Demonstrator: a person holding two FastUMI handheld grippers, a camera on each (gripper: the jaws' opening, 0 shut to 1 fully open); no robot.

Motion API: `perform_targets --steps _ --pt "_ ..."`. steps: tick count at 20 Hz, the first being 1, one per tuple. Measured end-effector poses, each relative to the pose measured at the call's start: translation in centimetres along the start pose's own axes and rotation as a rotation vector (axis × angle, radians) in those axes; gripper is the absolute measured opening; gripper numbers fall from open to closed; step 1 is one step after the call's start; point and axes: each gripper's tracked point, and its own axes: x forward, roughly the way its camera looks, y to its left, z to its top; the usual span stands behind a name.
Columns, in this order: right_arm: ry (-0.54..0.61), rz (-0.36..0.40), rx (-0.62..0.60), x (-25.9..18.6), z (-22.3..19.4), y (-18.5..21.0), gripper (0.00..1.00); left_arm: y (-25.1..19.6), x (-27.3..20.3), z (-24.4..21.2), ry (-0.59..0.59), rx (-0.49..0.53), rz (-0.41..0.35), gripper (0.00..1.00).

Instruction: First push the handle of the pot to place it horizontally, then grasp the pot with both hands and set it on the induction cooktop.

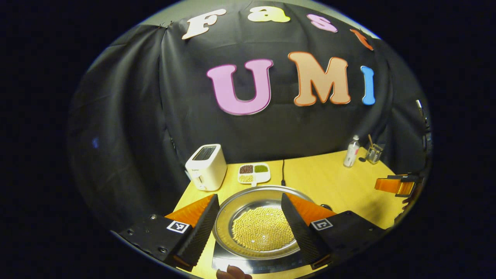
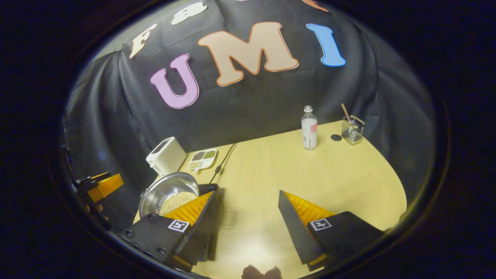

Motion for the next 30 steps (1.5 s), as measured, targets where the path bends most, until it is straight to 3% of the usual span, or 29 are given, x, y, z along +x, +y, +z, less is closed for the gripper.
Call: perform_targets --steps 3,4,8,12,17,20,23,26,30 --pt "-0.053 -0.014 -0.006 -3.4 2.1 0.1 0.93 -0.9 -2.6 2.9 -0.080 0.004 -0.038 0.97" --pt "-0.064 -0.010 -0.012 -4.8 2.6 0.5 0.96 -1.3 -3.7 3.5 -0.097 -0.003 -0.050 1.00" --pt "-0.144 -0.019 -0.065 -10.7 5.4 1.7 0.93 -1.8 -8.5 5.5 -0.169 -0.075 -0.090 0.97" --pt "-0.251 -0.028 -0.117 -17.2 8.8 3.3 0.96 -3.0 -12.4 7.1 -0.230 -0.086 -0.146 0.99" --pt "-0.363 -0.003 -0.159 -23.3 13.1 6.2 0.93 -4.0 -16.8 10.8 -0.304 -0.151 -0.163 0.96" --pt "-0.430 0.025 -0.189 -25.2 14.8 7.2 0.93 -3.7 -18.7 13.2 -0.361 -0.111 -0.123 0.97" --pt "-0.460 0.035 -0.208 -26.8 16.7 6.1 0.93 -6.0 -20.6 16.1 -0.427 -0.091 -0.109 0.93" --pt "-0.504 0.029 -0.216 -29.0 18.7 3.4 0.96 -11.1 -22.1 17.2 -0.417 -0.115 -0.161 0.93" --pt "-0.517 0.030 -0.223 -30.9 19.4 0.2 0.93 -14.0 -23.8 18.3 -0.417 -0.137 -0.159 0.93"
